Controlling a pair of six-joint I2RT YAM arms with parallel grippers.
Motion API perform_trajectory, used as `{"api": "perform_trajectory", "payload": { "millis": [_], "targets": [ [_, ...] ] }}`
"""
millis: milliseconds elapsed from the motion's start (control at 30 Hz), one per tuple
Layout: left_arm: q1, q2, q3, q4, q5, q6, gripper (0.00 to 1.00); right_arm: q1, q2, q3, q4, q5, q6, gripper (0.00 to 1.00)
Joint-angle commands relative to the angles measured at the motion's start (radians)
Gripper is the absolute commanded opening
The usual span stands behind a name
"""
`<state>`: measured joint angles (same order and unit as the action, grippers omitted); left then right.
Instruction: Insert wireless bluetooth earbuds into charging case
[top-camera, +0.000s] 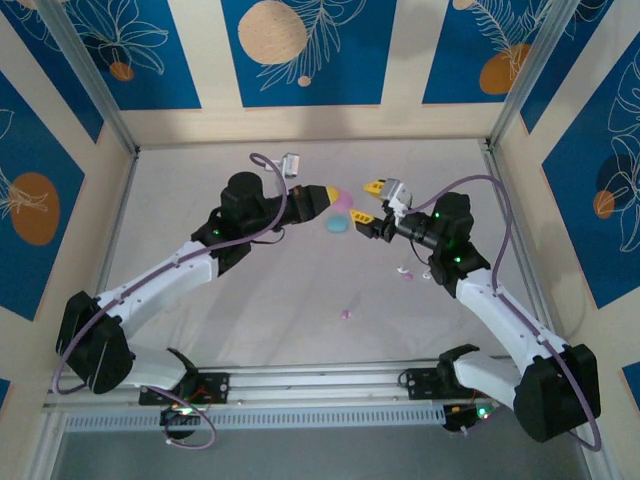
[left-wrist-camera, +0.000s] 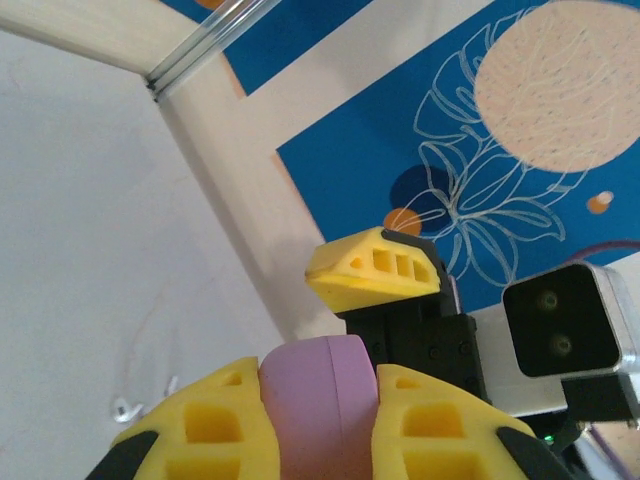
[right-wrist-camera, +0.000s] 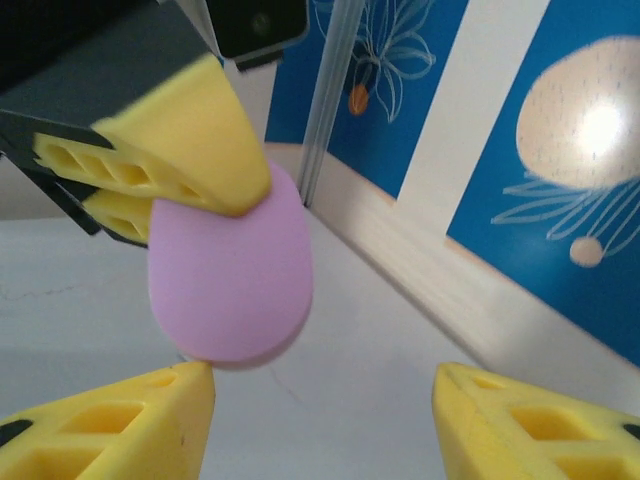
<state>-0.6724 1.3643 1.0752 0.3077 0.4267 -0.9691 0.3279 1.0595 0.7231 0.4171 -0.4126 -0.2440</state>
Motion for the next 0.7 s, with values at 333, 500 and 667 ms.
{"api": "perform_trajectory", "payload": {
  "millis": [333,500,667],
  "targets": [
    [0.002,-0.002,0.012,0.106,0.045,-0.111,0.00,0.019,0.098,0.129,0.081,-0.191,-0.012,0.60],
    [0.002,-0.002,0.018,0.099,0.040,-0.108,0.00,0.024,0.112,0.142,0.079,-0.175,-0.017,0.59],
    [0.003,0.006,0.027,0.099,0.052,-0.115,0.00,0.045,0.136,0.171,0.081,-0.149,-0.008,0.53]
  ]
}}
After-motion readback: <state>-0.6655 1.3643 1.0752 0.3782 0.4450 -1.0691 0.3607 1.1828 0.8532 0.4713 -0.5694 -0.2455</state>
